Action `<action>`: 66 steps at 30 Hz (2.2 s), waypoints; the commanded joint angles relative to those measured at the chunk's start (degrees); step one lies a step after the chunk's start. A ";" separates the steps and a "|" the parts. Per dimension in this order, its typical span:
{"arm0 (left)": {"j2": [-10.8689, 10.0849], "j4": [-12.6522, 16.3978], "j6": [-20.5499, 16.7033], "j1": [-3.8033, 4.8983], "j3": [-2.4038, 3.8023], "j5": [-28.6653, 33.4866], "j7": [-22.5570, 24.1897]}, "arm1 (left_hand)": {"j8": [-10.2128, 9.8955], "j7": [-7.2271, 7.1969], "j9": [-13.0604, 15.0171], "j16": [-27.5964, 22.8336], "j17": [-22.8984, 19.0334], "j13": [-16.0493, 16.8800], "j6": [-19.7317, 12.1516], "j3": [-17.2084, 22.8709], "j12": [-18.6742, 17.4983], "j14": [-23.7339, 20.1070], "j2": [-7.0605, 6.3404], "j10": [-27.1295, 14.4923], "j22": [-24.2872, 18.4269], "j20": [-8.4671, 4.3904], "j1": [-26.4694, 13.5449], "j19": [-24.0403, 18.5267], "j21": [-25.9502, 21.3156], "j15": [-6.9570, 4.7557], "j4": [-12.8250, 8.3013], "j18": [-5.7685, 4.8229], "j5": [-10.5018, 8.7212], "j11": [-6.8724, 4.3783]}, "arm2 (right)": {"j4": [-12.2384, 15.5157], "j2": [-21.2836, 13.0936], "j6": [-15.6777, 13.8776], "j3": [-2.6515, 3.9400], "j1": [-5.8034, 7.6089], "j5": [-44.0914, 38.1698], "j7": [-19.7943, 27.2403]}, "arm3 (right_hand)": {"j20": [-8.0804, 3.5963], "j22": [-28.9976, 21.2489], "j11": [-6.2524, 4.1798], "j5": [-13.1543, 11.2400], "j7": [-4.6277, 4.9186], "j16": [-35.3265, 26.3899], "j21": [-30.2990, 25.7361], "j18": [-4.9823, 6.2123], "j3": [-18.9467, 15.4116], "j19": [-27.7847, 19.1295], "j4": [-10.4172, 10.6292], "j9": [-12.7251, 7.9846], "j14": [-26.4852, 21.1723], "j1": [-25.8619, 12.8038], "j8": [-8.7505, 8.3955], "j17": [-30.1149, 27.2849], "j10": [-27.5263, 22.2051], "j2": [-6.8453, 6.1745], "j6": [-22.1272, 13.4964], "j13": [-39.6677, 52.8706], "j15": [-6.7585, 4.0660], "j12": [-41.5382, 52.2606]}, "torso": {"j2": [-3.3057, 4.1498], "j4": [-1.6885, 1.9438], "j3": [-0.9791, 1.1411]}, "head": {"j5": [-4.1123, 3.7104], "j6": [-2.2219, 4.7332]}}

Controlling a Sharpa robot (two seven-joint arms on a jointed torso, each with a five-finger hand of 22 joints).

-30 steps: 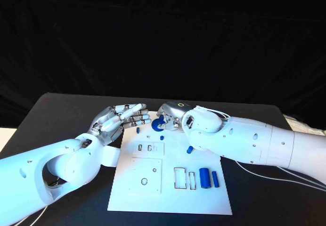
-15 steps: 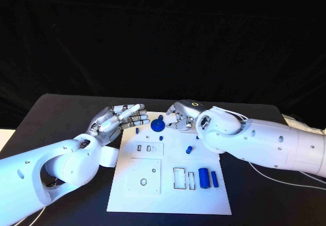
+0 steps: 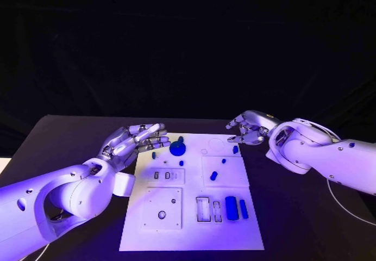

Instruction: Assemble the parts on the task board

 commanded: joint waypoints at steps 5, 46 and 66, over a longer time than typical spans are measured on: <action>0.16 -0.11 1.33 0.03 0.03 -0.09 0.37 | 0.03 0.65 0.10 0.30 -0.13 -0.08 0.42 -0.12 0.11 0.37 0.61 0.19 0.06 0.06 -0.20 0.40 0.25 -0.07 -0.36 0.82 0.29 -0.08 | -2.12 -2.22 1.64 -0.04 -0.01 3.02 7.94 | 0.11 3.23 0.15 0.34 0.19 0.52 0.34 -0.43 -0.28 0.50 -0.34 -0.08 3.44 0.47 -0.11 0.79 0.73 -0.21 0.40 1.22 0.15 1.35 | 0.00 -0.60 0.31 | -0.61 0.21; 0.69 -0.90 1.20 -0.07 0.03 -0.09 0.32 | 0.05 0.64 0.11 0.32 -0.19 -0.07 0.49 -0.09 0.13 0.48 0.65 0.26 0.07 0.03 -0.21 0.52 0.30 -0.10 -0.38 0.82 0.29 -0.11 | -6.85 1.48 2.37 -0.22 -4.83 -0.29 7.83 | 0.10 3.27 -0.09 0.42 -0.14 0.57 0.39 -0.42 -0.86 0.46 -0.51 0.25 3.35 0.35 0.76 0.86 0.62 0.51 2.58 2.30 0.03 2.26 | -0.09 -0.37 0.19 | -1.11 -0.62; 0.69 -0.91 1.11 -0.08 0.03 -0.09 0.31 | 0.05 0.64 0.11 0.32 -0.19 -0.07 0.49 -0.09 0.13 0.48 0.65 0.26 0.07 0.03 -0.21 0.52 0.30 -0.10 -0.38 0.82 0.29 -0.11 | -8.95 3.04 2.85 -0.21 -5.67 -0.33 7.31 | -0.25 3.43 -0.61 0.18 -0.71 0.56 0.45 -0.44 -0.28 0.52 -0.99 0.49 3.32 0.62 1.64 0.94 1.16 1.93 5.50 3.42 -0.38 3.33 | -0.08 -0.37 0.22 | -0.96 -1.01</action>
